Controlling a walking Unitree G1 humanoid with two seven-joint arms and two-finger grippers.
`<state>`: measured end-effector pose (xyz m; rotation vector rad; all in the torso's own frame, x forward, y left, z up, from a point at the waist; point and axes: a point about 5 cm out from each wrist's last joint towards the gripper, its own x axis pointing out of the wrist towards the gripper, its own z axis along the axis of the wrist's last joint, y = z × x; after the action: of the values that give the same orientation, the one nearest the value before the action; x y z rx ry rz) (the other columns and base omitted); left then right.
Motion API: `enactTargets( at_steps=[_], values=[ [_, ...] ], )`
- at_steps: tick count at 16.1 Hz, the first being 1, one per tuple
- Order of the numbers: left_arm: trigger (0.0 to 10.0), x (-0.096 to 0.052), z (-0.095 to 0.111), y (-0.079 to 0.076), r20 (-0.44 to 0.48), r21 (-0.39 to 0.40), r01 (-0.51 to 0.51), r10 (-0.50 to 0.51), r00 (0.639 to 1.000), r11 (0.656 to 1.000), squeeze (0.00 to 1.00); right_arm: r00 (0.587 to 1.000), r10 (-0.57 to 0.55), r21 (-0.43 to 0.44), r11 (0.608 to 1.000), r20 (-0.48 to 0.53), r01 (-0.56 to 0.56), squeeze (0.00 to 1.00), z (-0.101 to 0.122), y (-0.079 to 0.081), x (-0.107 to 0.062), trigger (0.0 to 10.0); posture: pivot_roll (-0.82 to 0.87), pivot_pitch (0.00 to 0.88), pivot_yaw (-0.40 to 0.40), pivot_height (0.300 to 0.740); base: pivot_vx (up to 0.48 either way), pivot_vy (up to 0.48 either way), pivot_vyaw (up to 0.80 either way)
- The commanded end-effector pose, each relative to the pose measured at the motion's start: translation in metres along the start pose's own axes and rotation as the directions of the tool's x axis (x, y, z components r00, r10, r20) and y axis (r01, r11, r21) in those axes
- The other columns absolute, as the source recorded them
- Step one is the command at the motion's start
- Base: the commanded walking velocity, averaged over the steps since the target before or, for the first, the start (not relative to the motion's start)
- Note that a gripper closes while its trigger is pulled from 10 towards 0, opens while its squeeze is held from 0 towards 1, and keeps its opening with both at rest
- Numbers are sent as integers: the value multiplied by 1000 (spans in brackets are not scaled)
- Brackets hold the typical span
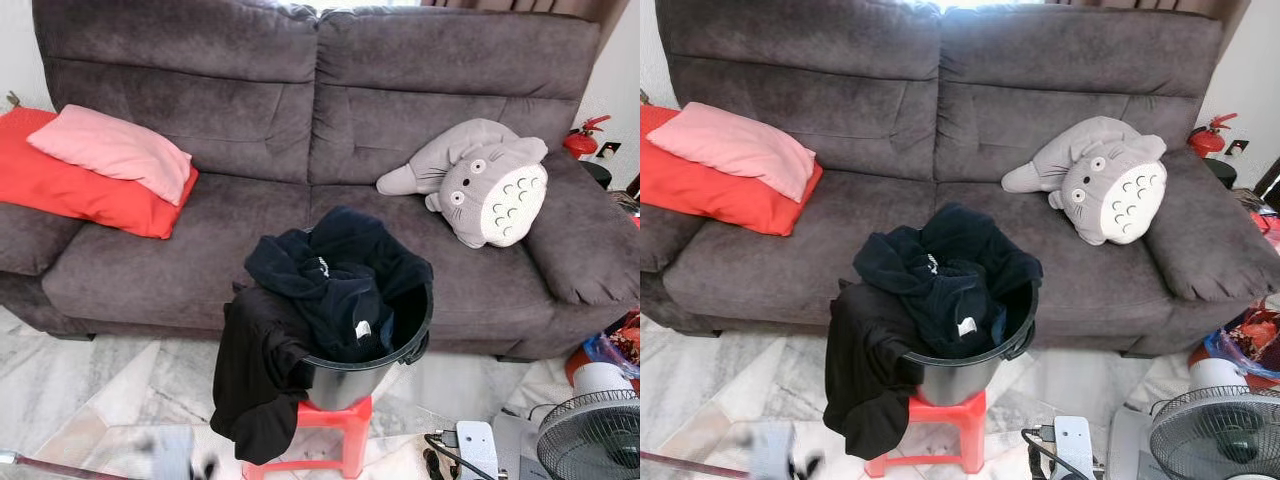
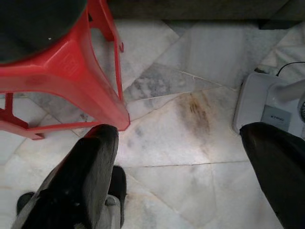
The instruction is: Hang hanger
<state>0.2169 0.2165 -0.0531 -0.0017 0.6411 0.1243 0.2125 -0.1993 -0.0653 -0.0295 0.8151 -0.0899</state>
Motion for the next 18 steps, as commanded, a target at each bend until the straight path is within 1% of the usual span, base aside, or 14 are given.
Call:
enactTargets(
  at_steps=[1,2,4,5,6,8,10,11,12,13,14,15,16,18],
  values=[
    [10000,-1,2,1,33,-10,3,-2,999,1000,0,1000,0,24,1000,-18,0,0,-4,0,-1,10000,-75,70,-48,740,0,0,0],
    [10000,-1,7,4,77,-9,9,-8,997,1000,0,1000,1,34,999,-19,-1,0,-6,1,-1,10000,-74,75,-44,740,0,0,0],
    [10000,-8,4,9,116,13,16,-17,993,1000,0,1000,3,56,998,-22,-2,0,-8,2,-2,10000,-72,81,-43,740,0,0,0],
    [10000,-9,3,10,124,21,18,-21,992,1000,0,1000,4,56,998,-23,-3,0,-9,2,-2,10000,-63,87,-44,740,0,0,0],
    [10000,-15,-2,16,140,17,5,-7,990,1000,0,1000,9,58,998,-26,-7,0,-11,2,-2,10000,-49,94,-48,740,0,0,0],
    [10000,-22,-10,23,143,19,-9,6,990,1000,0,999,22,49,999,-23,-21,0,-11,4,-2,10000,-60,102,-45,740,0,0,0],
    [10000,-26,-20,24,110,21,-14,12,994,1000,0,1000,22,55,998,7,-22,0,-6,6,-2,10000,-65,107,-43,740,0,0,0],
    [10000,-26,-26,22,80,17,-14,13,997,1000,0,999,16,67,998,33,-18,0,-1,7,-1,10000,-79,110,-45,740,0,0,0],
    [10000,-26,-32,16,33,38,9,-11,999,999,0,997,-4,151,989,78,-8,0,6,6,0,10000,-96,112,-51,740,0,0,0],
    [10000,-25,-34,16,7,41,6,-7,1000,999,0,995,-17,184,983,102,-2,0,9,5,0,10000,-96,112,-51,740,0,0,0],
    [10000,-26,-36,17,-6,41,1,0,1000,999,0,994,-26,193,981,109,5,0,9,4,-1,10000,-104,110,-64,740,0,0,0],
    [10000,-27,-42,20,-57,43,-16,19,998,999,0,984,-16,242,970,179,-28,0,9,1,-4,10000,-103,107,-71,740,0,0,0],
    [10000,-27,-44,22,-70,45,-20,23,997,999,0,974,-6,213,976,228,-44,0,9,0,-7,10000,-111,110,-71,740,0,0,0],
    [10000,-28,-45,24,-78,46,-23,27,997,999,0,963,-28,221,975,269,-34,0,8,-7,-12,10000,-122,109,-72,740,0,0,0]
  ],
)
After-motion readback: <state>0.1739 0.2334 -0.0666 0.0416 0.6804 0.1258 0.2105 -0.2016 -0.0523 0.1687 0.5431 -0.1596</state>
